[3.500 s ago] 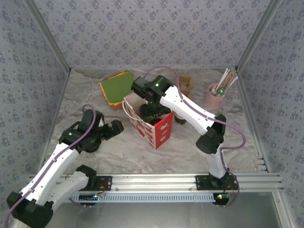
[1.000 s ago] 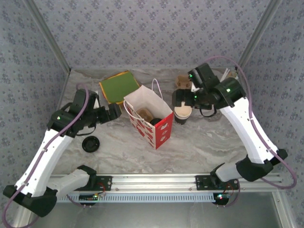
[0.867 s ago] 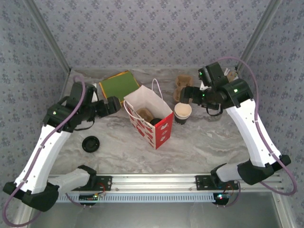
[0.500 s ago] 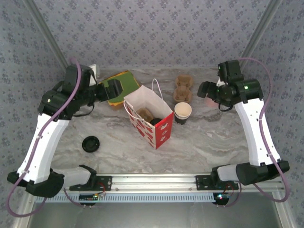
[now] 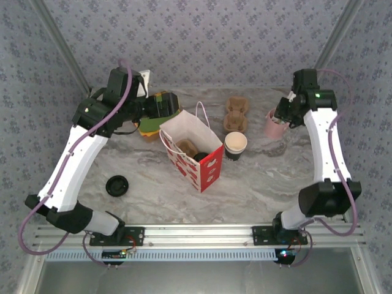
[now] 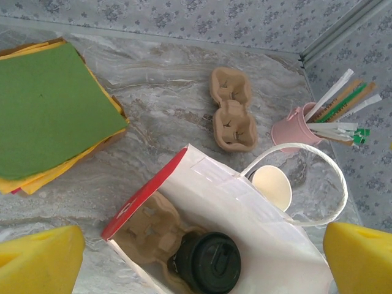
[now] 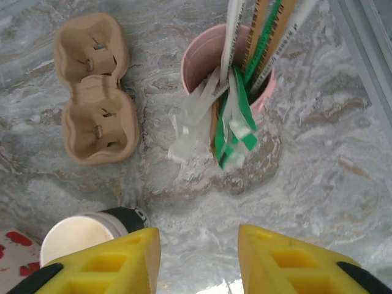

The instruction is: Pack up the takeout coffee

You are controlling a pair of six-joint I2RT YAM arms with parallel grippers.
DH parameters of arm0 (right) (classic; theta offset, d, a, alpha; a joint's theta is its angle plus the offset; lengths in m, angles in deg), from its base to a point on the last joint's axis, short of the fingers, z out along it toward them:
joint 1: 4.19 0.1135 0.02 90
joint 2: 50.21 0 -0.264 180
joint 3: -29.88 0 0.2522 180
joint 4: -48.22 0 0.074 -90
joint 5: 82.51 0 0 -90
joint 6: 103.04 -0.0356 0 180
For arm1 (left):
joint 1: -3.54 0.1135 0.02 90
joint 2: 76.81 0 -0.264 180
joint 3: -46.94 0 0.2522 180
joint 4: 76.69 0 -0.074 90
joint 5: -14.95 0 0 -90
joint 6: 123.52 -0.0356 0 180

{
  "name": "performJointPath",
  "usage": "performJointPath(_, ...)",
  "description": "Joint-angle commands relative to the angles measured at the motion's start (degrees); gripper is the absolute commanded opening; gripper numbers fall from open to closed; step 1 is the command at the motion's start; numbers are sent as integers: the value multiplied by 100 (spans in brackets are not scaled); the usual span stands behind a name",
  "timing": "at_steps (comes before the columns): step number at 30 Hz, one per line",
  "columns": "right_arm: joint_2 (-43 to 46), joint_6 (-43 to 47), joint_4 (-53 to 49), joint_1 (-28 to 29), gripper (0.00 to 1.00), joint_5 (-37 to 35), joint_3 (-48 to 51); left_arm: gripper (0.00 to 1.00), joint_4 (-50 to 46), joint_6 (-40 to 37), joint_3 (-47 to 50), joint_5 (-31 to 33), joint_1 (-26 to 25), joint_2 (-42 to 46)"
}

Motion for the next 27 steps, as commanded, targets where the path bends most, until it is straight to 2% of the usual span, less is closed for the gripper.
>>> performJointPath(1,-384,167,39,16,33,-145,-457,100,192,-238,-225,-138,-25,-28)
performJointPath(11,-1501,110,-302,21,30,-311,-1177,100,181,-469,-494,-201,-26,-179)
performJointPath(20,-1774,146,-189,-23,27,-302,-1124,100,157,-429,-477,-191,-16,-230)
performJointPath(27,-1807,176,-116,-32,20,-291,-995,100,146,-350,-469,-188,-16,-191)
